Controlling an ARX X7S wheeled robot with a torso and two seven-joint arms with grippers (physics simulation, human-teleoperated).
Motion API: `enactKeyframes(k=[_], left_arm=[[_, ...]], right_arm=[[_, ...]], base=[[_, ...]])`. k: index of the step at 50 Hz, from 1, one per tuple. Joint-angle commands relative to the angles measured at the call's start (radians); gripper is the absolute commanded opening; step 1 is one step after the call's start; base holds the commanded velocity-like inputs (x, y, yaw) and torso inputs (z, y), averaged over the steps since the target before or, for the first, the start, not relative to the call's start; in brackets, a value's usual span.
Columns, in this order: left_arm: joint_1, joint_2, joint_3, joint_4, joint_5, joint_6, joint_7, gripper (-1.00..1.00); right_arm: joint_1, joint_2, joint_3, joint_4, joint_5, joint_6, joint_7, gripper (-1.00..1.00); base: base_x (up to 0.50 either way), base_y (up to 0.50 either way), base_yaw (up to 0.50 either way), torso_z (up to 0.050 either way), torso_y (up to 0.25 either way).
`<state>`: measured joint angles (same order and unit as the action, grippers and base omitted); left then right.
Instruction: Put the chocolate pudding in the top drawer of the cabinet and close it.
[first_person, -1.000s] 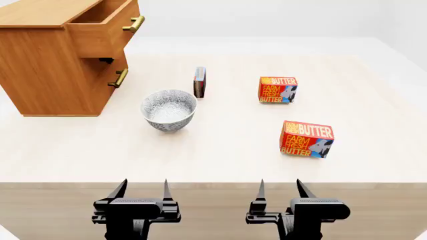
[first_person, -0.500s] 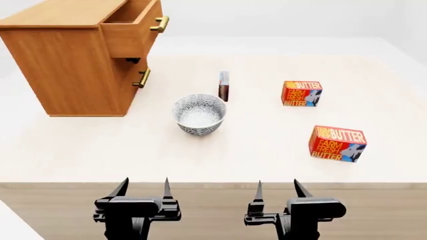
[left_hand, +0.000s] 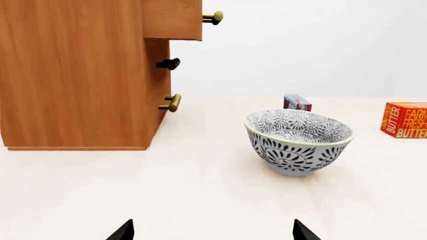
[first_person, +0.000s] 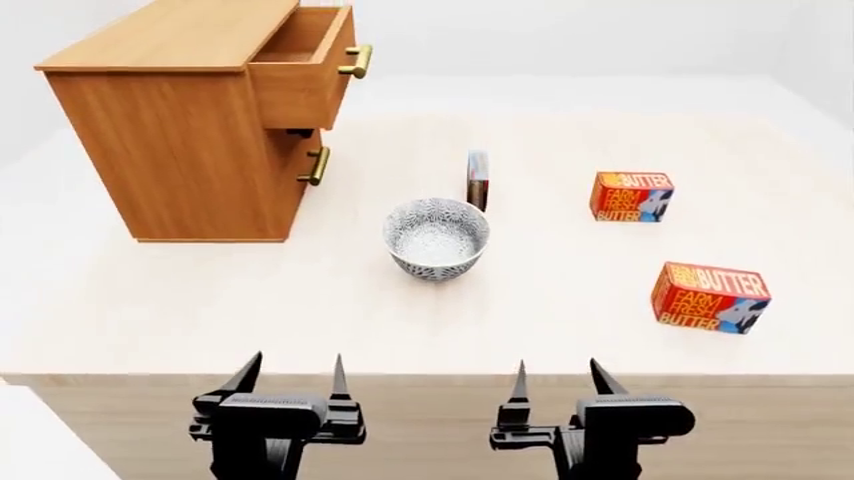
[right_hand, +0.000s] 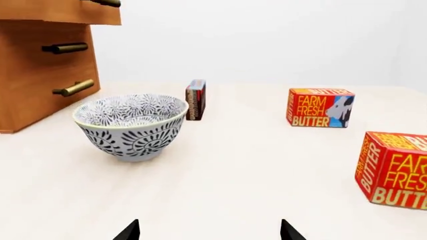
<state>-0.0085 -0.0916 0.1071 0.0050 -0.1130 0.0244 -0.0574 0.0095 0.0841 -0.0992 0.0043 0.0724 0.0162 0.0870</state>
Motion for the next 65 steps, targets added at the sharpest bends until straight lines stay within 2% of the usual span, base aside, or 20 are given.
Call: enactKeyframes(k=[1,6,13,22,30,37,46,55,65], left_arm=[[-0.006,-0.013,0.011,0.044,-0.034,-0.022,-0.009,1.00],[-0.027,-0.024,0.010,0.126,-0.055,-0.099,-0.026,1.00],[-0.116,-0.054,-0.009,0.332,-0.130,-0.328,-0.053,1.00],[-0.379,-0.117,-0.039,0.471,-0.250,-0.686,-0.067,1.00],[-0.689,-0.157,-0.066,0.431,-0.333,-0.930,-0.064,1.00],[-1.001,-0.157,-0.087,0.211,-0.362,-1.040,-0.043,1.00],[-1.328,-0.149,-0.023,-0.166,-0.309,-0.987,0.027,1.00],[-1.568,-0.113,0.048,-0.495,-0.246,-0.899,0.079,1.00],[-1.788,-0.060,0.110,-0.850,-0.183,-0.760,0.140,1.00]], right_arm=[[0.011,0.015,-0.011,-0.021,0.016,0.045,0.022,1.00],[0.029,0.022,-0.010,-0.063,0.021,0.098,0.040,1.00],[0.094,0.038,-0.014,-0.197,0.036,0.246,0.055,1.00],[0.302,0.068,0.013,-0.322,0.092,0.514,0.059,1.00],[0.598,0.106,0.023,-0.307,0.137,0.760,0.039,1.00],[0.856,0.123,0.024,-0.195,0.159,0.879,0.013,1.00],[1.138,0.128,0.011,0.040,0.168,0.916,-0.034,1.00],[1.369,0.125,-0.037,0.352,0.146,0.847,-0.096,1.00],[1.596,0.074,-0.084,0.783,0.106,0.649,-0.153,1.00]], base=[[0.00,0.00,0.00,0.050,0.000],[0.00,0.00,0.00,0.050,0.000],[0.00,0.00,0.00,0.050,0.000],[0.00,0.00,0.00,0.050,0.000],[0.00,0.00,0.00,0.050,0.000],[0.00,0.00,0.00,0.050,0.000],[0.00,0.00,0.00,0.050,0.000],[0.00,0.00,0.00,0.050,0.000],[0.00,0.00,0.00,0.050,0.000]])
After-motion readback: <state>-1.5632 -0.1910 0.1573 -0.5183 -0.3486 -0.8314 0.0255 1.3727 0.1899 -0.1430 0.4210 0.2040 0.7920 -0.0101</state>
